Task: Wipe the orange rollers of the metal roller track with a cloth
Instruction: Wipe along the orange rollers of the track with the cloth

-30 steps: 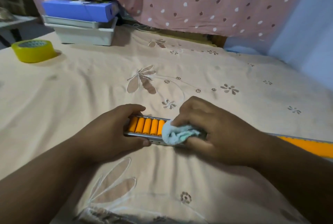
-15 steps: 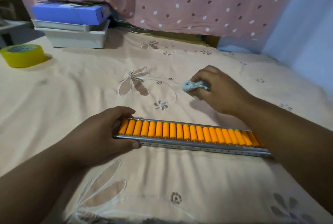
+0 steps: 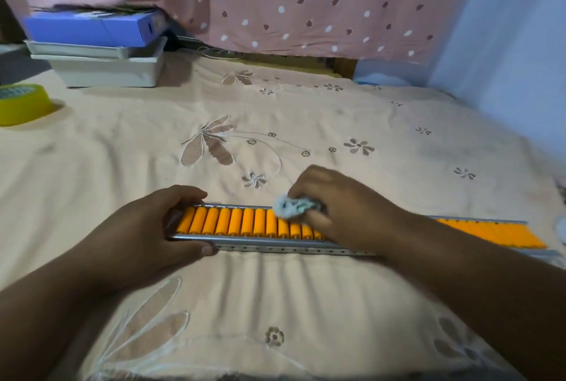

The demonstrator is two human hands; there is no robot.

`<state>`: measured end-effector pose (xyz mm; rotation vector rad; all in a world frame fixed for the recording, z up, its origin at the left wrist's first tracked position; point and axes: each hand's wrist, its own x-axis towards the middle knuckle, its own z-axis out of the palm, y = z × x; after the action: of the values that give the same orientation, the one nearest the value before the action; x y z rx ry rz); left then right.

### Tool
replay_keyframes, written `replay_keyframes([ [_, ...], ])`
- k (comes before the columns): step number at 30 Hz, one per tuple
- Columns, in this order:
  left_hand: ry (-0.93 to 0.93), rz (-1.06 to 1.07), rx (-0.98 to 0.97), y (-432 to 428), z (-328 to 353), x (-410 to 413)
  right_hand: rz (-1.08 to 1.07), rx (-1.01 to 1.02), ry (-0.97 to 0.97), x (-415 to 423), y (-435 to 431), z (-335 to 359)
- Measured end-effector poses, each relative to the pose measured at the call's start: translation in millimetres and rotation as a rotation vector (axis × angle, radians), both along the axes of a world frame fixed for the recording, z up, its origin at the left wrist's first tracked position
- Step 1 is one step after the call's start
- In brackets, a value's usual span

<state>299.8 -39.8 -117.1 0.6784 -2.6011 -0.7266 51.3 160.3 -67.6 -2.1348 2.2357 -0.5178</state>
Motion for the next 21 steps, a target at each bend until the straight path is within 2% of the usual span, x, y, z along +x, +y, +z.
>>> replay_keyframes([
  [3, 0.005, -0.015, 0.043, 1, 3, 3, -0.124, 0.026, 0.102, -29, -11, 15],
  [8, -0.015, -0.029, 0.082, 1, 4, 5, -0.279, -0.194, -0.048, -45, 23, 53],
  [15, -0.014, -0.025, 0.084, -3, 3, 3, -0.349, -0.324, 0.024, -48, 101, 73],
  [21, -0.038, 0.012, 0.071, -3, -4, 5, -0.37, -0.312, 0.049, -53, 143, 57],
])
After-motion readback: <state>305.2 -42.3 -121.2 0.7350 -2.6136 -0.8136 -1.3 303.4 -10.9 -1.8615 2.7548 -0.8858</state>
